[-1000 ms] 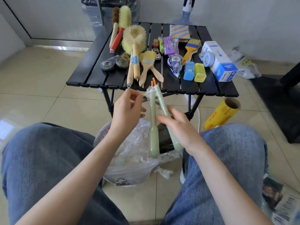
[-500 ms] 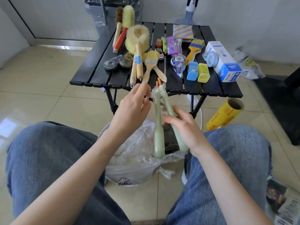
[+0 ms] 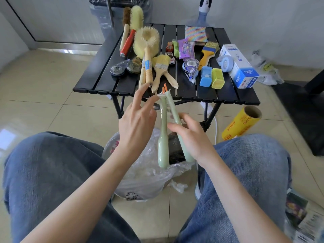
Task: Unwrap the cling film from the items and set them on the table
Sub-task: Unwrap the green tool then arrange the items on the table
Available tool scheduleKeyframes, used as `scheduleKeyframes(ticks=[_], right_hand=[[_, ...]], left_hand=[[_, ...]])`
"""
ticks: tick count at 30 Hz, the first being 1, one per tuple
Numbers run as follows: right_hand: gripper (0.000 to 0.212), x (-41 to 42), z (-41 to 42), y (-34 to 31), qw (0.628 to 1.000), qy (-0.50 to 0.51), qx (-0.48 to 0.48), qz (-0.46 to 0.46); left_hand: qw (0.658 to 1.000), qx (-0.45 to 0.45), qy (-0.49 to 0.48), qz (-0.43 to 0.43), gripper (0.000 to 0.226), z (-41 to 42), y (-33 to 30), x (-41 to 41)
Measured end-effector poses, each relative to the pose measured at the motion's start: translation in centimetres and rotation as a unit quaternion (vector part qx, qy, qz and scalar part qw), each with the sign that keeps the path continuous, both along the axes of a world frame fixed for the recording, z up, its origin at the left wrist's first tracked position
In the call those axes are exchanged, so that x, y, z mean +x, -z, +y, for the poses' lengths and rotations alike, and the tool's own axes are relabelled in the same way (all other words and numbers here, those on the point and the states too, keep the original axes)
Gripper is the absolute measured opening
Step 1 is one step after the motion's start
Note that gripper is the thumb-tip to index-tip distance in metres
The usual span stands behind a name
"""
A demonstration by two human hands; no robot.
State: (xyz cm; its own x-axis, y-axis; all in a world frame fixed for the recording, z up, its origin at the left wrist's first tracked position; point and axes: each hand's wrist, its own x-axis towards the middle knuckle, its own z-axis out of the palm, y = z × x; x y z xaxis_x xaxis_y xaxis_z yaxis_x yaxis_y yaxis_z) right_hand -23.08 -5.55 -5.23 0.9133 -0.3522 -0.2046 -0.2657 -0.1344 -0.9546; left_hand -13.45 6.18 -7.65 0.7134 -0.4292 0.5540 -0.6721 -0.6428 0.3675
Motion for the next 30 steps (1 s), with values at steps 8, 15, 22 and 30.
scheduleKeyframes(ticks=[8,15,22,30], right_hand=[[0.019,-0.3,-0.4,0.5,1.000,-0.008,-0.007,-0.001],[0.022,-0.6,-0.4,1.0,1.000,-0.014,-0.023,-0.005],[0.021,-0.6,-0.3,1.1,1.000,-0.014,-0.019,-0.006],[0.018,-1.0,-0.2,1.0,0.999,-0.033,0.021,-0.035]], left_hand=[[0.998,0.008,-0.037,0.052,0.015,-0.3,-0.4,0.1],[0.999,0.005,-0.036,0.031,0.026,-0.1,-1.0,1.2],[0.998,0.057,-0.034,-0.023,0.038,0.0,-0.9,2.5],[0.984,-0.083,-0.029,0.154,0.043,0.0,-1.2,3.5]])
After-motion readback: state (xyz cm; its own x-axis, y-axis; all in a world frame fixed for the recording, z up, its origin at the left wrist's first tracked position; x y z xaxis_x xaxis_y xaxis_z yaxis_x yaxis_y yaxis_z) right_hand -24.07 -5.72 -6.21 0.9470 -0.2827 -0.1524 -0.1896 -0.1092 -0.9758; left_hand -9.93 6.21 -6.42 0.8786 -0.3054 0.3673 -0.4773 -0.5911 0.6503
